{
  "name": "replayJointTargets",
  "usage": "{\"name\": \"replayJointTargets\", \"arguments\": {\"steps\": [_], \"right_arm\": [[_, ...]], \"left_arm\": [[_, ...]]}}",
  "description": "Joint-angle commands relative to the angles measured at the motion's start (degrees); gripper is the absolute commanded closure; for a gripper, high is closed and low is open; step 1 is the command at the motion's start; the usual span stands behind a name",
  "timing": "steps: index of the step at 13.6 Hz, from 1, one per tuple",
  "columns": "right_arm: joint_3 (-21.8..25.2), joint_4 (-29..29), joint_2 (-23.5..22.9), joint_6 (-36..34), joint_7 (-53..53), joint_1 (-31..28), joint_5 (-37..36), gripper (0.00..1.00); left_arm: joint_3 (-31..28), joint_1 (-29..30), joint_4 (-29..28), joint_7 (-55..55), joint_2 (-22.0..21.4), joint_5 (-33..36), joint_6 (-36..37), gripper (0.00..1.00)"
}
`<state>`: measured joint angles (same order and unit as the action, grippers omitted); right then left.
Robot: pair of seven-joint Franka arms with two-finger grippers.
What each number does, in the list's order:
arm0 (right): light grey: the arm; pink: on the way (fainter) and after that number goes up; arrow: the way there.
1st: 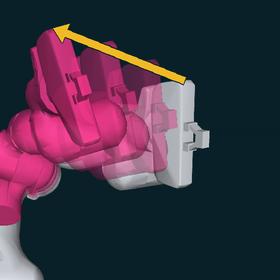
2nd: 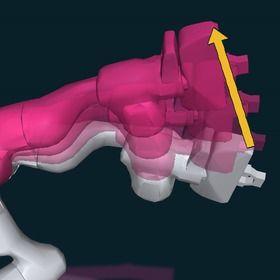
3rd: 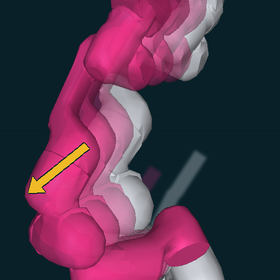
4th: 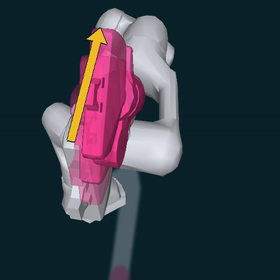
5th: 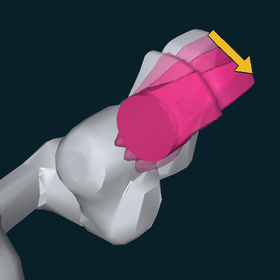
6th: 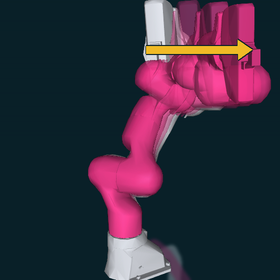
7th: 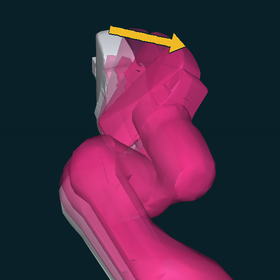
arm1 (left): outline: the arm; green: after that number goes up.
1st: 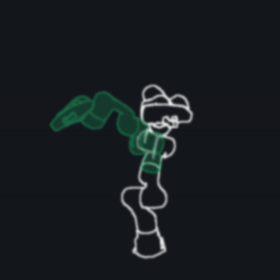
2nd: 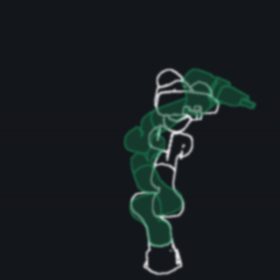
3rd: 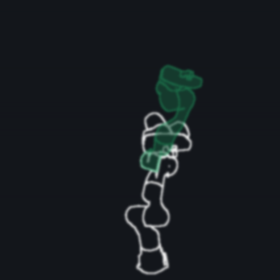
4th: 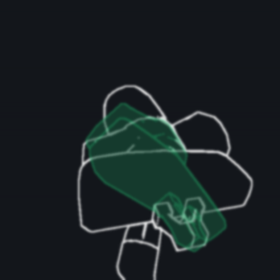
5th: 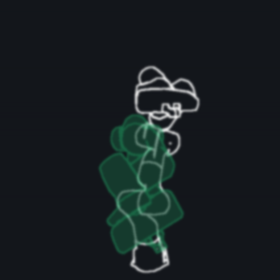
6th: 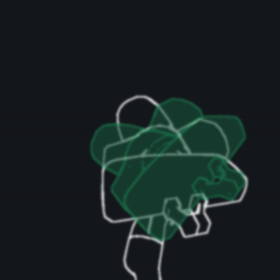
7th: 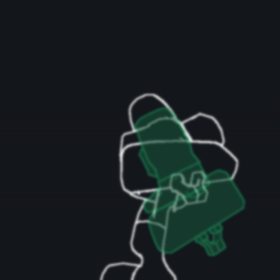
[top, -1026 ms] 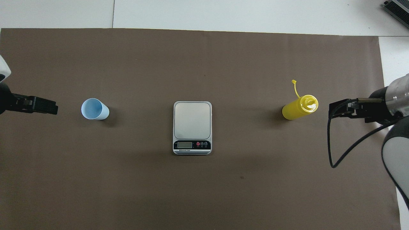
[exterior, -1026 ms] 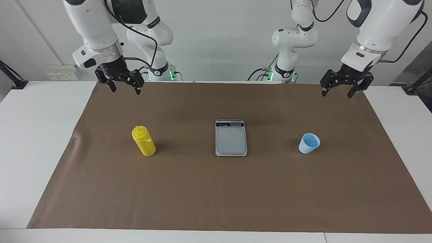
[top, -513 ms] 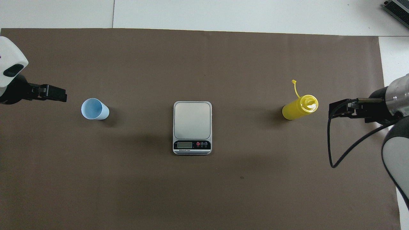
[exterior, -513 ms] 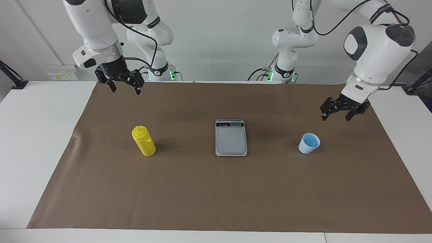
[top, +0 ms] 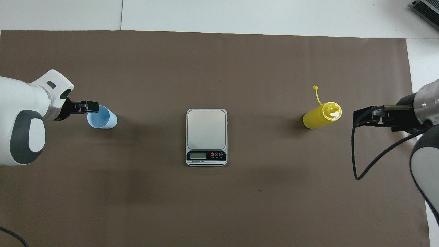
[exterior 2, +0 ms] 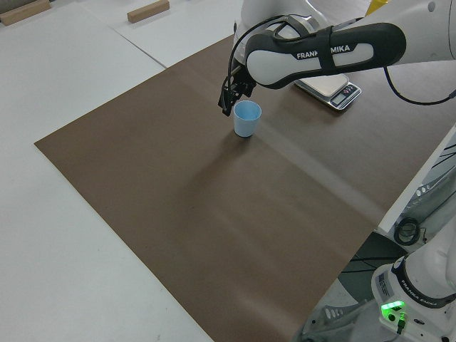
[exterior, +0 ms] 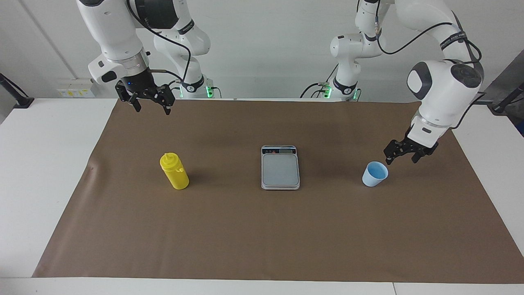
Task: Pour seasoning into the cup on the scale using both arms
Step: 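Reach the left gripper to the blue cup and grasp it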
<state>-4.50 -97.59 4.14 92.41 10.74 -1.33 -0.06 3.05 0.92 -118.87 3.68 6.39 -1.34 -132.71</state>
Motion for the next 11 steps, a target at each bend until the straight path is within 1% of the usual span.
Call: {"name": "replayJointTargets", "arguments": {"steps": [1, 4, 6, 7, 8, 9, 11], "right_arm": [[-0.60, -0.23, 0.44, -0.21, 0.69, -0.87, -0.11, 0.00], [-0.60, -0.23, 0.44, -0.21, 0.69, -0.87, -0.11, 0.00], [-0.60, -0.23, 0.44, -0.21, 0.69, -0.78, -0.11, 0.00], [-0.60, -0.23, 0.44, -0.21, 0.78, -0.87, -0.11, 0.00], [-0.60, -0.23, 0.44, -0.21, 0.69, -0.78, -0.11, 0.00], [-0.60, -0.23, 0.44, -0.21, 0.69, -0.78, -0.11, 0.00], [-0.60, -0.23, 0.44, -0.21, 0.78, -0.78, -0.11, 0.00]], "left_arm": [[0.46, 0.75, -2.32, 1.07, 1.60, 0.55, -4.56, 0.00], [0.46, 0.58, -2.86, 1.06, 4.15, 0.55, -7.81, 0.00], [0.46, 0.49, -2.86, 1.15, 4.51, 0.55, -8.26, 0.00], [0.46, 0.23, -2.77, 1.07, 4.51, 0.55, -7.83, 0.29], [0.46, 0.05, -2.68, 1.07, 4.51, 0.55, -7.48, 0.66], [0.37, 0.05, -2.42, 0.37, 4.42, 0.73, -6.78, 1.00], [0.37, 0.05, -2.07, -0.52, 4.51, 0.99, -6.16, 1.00]]}}
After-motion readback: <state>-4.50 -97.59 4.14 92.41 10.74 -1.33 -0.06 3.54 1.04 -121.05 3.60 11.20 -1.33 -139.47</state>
